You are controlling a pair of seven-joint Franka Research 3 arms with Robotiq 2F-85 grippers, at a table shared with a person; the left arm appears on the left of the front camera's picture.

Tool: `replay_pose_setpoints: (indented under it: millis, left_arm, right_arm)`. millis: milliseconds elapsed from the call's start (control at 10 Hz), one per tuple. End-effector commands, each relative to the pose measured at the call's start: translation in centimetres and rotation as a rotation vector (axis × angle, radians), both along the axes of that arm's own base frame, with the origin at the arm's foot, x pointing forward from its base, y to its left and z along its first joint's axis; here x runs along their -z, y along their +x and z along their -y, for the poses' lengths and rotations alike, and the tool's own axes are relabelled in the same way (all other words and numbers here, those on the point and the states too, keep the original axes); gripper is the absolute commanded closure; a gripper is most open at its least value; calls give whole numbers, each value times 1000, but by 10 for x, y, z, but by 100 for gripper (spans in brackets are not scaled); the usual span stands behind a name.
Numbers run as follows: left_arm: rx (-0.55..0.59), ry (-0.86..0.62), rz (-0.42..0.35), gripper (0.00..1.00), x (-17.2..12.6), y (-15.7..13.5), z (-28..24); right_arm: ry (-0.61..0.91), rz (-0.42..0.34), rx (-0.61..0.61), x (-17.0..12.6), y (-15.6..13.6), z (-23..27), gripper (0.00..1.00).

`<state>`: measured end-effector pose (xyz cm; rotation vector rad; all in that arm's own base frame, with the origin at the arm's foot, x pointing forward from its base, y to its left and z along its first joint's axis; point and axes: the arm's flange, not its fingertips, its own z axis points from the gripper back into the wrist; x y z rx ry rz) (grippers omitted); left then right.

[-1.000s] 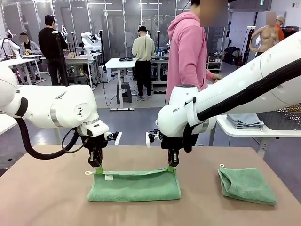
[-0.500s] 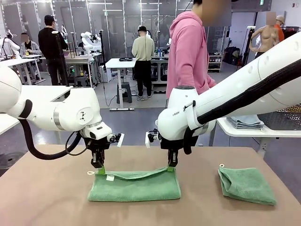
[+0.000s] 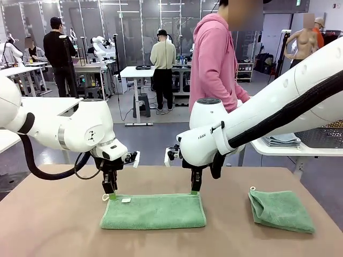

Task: Fold the towels and place them in the basket.
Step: When a person lays out a Towel with hook on the table, fold it in half twice.

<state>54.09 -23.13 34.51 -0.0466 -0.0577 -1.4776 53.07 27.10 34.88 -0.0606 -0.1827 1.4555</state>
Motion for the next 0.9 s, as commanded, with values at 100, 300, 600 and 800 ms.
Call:
replay_pose_setpoints:
  millis: [100, 300, 600, 800]
  left_arm:
    - [-15, -6, 45, 0, -4, -21, -3]
    - [3, 0, 15, 0, -5, -10, 0]
    - [3, 0, 15, 0, -5, -10, 0]
    - [3, 0, 15, 0, -5, -10, 0]
  right_arm:
    - [-10, 30, 4, -2, -19, 6, 7]
    - [-35, 15, 19, 0, -28, 4, 0]
    - [-7, 3, -7, -1, -13, 2, 0]
    - [-7, 3, -7, -1, -13, 2, 0]
